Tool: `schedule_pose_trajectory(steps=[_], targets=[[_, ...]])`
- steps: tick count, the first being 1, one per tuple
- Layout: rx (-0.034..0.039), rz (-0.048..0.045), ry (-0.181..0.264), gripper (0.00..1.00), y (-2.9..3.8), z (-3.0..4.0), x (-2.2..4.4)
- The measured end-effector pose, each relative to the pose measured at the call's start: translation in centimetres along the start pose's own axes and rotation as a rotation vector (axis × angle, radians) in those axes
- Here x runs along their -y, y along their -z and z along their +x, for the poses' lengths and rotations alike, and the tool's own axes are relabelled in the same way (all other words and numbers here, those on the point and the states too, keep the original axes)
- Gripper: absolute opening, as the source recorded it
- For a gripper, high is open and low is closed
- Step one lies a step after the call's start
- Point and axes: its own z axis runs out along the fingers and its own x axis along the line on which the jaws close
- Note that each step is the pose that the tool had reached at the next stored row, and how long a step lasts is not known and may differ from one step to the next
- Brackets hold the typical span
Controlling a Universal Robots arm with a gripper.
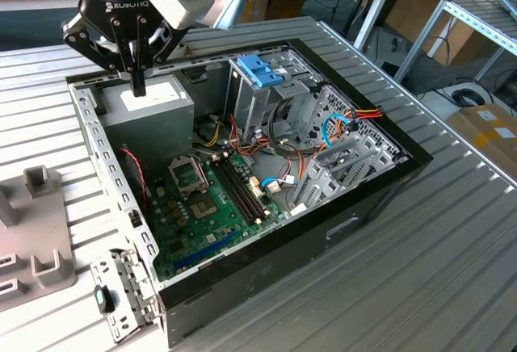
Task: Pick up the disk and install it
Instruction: 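Reach for the disk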
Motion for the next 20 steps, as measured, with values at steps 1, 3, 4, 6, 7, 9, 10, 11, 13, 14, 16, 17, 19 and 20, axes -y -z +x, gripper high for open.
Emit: schedule_pose_trajectory(steps=[1,3,4,6,7,9,10,11,13,14,16,17,19,20], targets=[[0.0001,0.0007,0.0,0.11,0.0,0.04,0.0],[0.0001,0.0023,0.0,0.11,0.01,0.12,0.01],[0.0002,0.0034,0.0,0.11,0.01,0.18,0.01],[0.0004,0.0054,0.0,0.11,0.01,0.25,0.02],[0.0004,0.0064,0.0,0.11,0.01,0.29,0.02],[0.0006,0.0082,0.0,0.11,0.01,0.35,0.03],[0.0006,0.009,0.0,0.11,0.02,0.38,0.03],[0.0008,0.0102,0.0,0.11,0.01,0.42,0.03],[0.0009,0.0124,0.0,0.11,0.02,0.49,0.04],[0.0009,0.0134,0.0,0.11,0.02,0.53,0.04],[0.0011,0.0156,0.0,0.11,0.02,0.61,0.05],[0.0012,0.0164,0.0,0.11,0.02,0.64,0.05],[0.0014,0.0186,0.0,0.11,0.02,0.72,0.05],[0.0014,0.0198,0.001,0.11,0.03,0.76,0.06]])
